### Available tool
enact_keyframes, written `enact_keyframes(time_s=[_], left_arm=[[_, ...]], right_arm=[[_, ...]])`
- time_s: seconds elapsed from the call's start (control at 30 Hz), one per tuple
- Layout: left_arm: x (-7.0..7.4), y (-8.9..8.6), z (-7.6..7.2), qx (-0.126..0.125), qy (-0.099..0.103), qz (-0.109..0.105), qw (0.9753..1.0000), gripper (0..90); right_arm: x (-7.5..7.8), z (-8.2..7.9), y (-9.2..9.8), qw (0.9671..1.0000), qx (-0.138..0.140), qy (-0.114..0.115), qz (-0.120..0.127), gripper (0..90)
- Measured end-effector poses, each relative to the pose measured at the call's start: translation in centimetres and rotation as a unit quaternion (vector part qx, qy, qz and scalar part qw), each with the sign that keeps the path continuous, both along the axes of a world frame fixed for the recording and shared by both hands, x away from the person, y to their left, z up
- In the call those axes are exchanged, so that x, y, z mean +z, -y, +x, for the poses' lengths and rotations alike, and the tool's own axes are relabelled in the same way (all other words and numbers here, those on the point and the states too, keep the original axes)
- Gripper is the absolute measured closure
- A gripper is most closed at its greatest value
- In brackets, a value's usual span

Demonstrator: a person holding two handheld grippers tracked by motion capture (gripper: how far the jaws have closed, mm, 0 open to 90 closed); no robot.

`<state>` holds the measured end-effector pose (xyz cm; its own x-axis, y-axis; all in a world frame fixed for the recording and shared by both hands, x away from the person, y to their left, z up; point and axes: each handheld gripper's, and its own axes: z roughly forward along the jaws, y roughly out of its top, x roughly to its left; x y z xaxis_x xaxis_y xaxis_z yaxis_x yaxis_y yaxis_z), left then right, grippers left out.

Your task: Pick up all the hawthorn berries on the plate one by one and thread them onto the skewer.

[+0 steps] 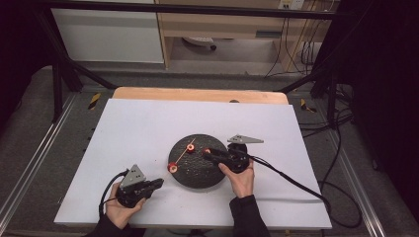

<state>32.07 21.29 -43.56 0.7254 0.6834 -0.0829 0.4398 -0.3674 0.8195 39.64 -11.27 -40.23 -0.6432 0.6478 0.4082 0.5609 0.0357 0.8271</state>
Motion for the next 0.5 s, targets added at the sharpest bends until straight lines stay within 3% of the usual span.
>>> enact_keyframes(time_s=[0.13, 0.5], left_arm=[[0.1, 0.4, -0.1, 0.002, -0.001, 0.004, 1.0, 88.2], [0.6, 1.9, 0.0, 0.007, 0.001, -0.014, 0.9999, 88.2]], right_arm=[[-0.4, -0.8, 0.1, 0.9987, -0.024, 0.011, 0.043, 62.9], [-0.7, -1.3, 0.0, 0.9916, -0.063, 0.034, 0.108, 62.9]])
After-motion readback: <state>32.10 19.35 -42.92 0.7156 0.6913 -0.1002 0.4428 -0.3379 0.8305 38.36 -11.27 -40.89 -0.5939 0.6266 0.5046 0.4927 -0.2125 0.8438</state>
